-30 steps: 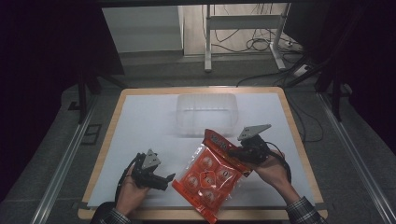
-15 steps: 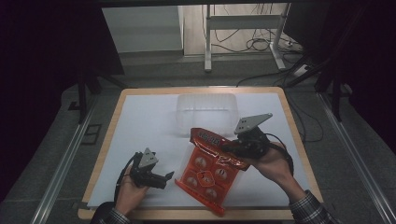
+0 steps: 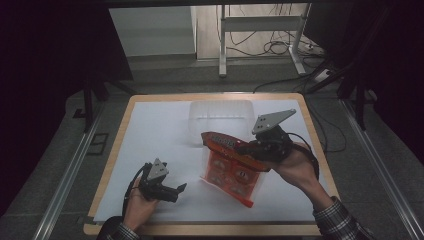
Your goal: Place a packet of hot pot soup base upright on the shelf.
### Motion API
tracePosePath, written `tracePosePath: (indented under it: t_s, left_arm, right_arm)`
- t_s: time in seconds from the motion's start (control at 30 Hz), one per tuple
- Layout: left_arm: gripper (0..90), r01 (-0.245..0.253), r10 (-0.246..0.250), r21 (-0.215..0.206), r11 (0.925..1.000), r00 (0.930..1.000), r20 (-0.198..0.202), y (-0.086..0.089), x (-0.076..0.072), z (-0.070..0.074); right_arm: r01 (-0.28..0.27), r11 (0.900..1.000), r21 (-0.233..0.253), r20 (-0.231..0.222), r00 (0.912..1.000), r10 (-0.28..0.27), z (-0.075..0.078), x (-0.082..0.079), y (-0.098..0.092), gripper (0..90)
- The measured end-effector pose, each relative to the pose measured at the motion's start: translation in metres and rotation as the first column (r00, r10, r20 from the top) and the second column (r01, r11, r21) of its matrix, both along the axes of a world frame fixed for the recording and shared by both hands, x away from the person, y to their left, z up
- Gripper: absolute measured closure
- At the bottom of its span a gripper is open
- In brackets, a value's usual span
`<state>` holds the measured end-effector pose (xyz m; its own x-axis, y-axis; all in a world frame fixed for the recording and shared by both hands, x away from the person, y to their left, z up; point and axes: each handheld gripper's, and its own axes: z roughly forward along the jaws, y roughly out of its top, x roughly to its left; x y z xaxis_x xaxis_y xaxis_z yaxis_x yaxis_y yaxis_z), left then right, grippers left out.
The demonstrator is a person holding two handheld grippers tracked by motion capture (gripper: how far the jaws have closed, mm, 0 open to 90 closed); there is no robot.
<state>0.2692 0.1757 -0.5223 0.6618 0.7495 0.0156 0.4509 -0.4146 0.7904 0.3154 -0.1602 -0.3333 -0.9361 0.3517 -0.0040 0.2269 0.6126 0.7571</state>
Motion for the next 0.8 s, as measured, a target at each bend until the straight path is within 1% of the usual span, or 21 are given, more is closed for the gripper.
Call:
tracePosePath:
  t_s: [0.2,0.33,0.5,0.53,0.67,0.8]
  left_arm:
    - [0.0,0.006,-0.006,0.007,1.0,1.0,-0.001,-0.001,0.0,0.0]
    - [0.0,0.007,-0.007,0.004,1.0,1.0,0.001,-0.001,0.0,0.0]
    - [0.0,0.011,-0.011,0.008,0.9999,0.9999,-0.003,-0.001,0.0,-0.001]
    - [0.0,0.014,-0.014,0.014,0.9998,0.9999,-0.003,-0.001,0.001,-0.001]
    - [0.0,0.021,-0.021,0.024,0.9995,0.9998,-0.005,-0.002,0.001,-0.001]
    - [0.0,0.023,-0.023,0.027,0.9994,0.9997,-0.006,-0.002,0.001,-0.001]
  right_arm:
    - [0.029,1.0,0.005,0.026,0.9992,-0.029,0.009,0.003,-0.003,89.3]
    - [0.065,0.998,0.011,0.035,0.9973,-0.065,0.013,0.011,-0.009,89.2]
    - [0.092,0.995,0.034,0.026,0.9953,-0.093,0.019,0.021,-0.015,89.3]
    - [0.093,0.995,0.038,0.026,0.9952,-0.094,0.02,0.023,-0.016,89.2]
    - [0.109,0.992,0.062,0.009,0.9939,-0.11,0.027,0.03,-0.019,89.3]
    - [0.123,0.99,0.071,0.005,0.9923,-0.124,0.034,0.036,-0.02,89.2]
